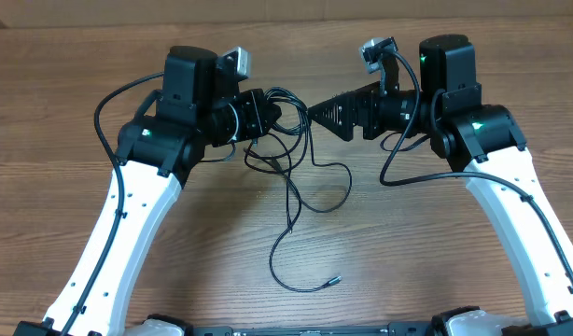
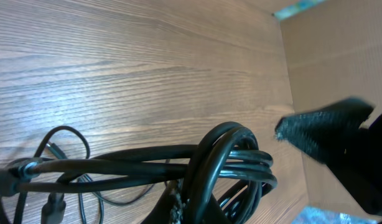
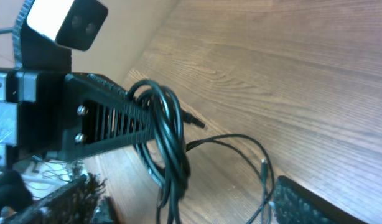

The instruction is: Untangle cables

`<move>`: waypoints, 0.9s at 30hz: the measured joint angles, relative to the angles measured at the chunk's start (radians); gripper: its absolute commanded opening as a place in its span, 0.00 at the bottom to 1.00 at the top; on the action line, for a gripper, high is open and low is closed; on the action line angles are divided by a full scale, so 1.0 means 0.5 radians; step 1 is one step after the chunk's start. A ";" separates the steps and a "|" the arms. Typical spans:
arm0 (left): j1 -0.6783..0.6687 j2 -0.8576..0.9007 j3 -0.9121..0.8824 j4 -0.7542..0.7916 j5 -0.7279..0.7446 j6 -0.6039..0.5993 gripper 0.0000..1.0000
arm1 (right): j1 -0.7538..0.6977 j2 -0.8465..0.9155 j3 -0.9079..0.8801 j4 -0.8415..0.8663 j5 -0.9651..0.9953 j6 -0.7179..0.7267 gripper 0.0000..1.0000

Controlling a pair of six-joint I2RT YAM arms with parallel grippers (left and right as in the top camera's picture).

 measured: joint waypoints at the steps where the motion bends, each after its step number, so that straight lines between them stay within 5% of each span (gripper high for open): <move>1: -0.031 0.000 0.000 0.002 0.000 0.014 0.04 | 0.002 0.000 0.000 0.000 0.005 -0.057 0.79; 12: -0.202 0.000 0.000 0.003 -0.140 -0.010 0.04 | 0.098 0.000 0.000 -0.035 0.016 -0.772 0.55; 20: -0.203 0.000 0.000 0.003 -0.154 -0.142 0.04 | 0.108 0.000 0.000 -0.039 0.031 -0.967 0.29; 27: -0.203 0.000 0.000 0.003 -0.108 -0.238 0.04 | 0.108 0.000 0.000 -0.038 0.062 -1.007 0.26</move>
